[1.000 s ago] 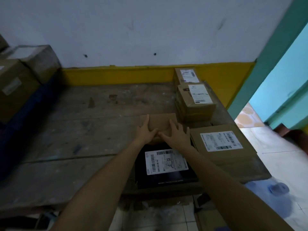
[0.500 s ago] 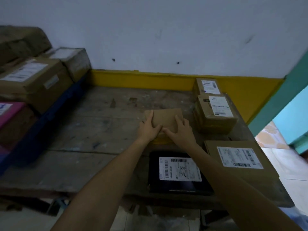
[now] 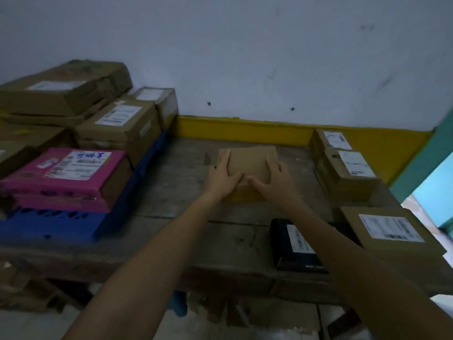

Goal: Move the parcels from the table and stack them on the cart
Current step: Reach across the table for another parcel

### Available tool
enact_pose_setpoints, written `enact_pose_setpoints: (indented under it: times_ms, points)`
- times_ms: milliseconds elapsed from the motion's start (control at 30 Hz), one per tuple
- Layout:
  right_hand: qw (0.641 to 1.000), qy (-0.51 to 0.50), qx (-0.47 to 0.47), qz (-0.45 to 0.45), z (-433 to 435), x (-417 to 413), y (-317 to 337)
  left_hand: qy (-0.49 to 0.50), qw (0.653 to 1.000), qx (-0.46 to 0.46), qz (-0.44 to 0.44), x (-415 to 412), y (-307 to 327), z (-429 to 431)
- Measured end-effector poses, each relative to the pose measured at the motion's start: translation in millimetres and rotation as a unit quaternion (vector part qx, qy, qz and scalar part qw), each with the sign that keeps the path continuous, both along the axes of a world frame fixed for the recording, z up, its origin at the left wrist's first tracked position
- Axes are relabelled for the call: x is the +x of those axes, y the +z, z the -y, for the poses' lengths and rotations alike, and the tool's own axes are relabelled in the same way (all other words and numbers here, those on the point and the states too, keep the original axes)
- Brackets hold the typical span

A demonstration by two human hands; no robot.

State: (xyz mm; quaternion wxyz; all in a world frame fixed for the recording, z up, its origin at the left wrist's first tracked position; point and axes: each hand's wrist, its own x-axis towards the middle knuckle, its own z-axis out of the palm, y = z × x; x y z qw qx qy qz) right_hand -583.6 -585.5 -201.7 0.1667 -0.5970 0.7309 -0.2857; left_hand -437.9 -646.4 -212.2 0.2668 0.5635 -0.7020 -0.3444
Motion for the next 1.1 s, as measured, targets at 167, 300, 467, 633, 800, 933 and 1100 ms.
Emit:
enact_pose_setpoints:
  times_ms: [167,300,467,633,800,933,1100]
  points:
    - [0.999,-0.019,-0.027,0.002,-10.8,62.6,33.3,0.01,0.999,-0.038,0.004,60.1,34.8,-6.8]
    - [0.998,-0.033,-0.058,-0.009,-5.3,112.7,62.5,0.004,0.998,-0.065,-0.007,109.4,71.3,-3.6]
    - [0.993,0.011,-0.114,-0.029,26.9,182.2,98.3,0.04,0.992,-0.12,-0.008,184.1,107.1,21.8]
    - [0.988,0.071,-0.135,-0.022,58.8,258.5,113.9,0.089,0.984,-0.155,0.019,266.9,126.2,38.7]
    - [0.984,0.107,-0.14,-0.012,83.4,334.0,118.2,0.135,0.977,-0.163,0.025,344.3,130.6,55.5]
    - [0.986,0.111,-0.122,0.004,110.9,392.6,115.8,0.148,0.975,-0.16,0.035,401.2,129.9,84.3]
    - [0.991,0.074,-0.115,0.003,143.4,471.3,110.4,0.121,0.978,-0.168,0.041,477.2,126.5,125.2]
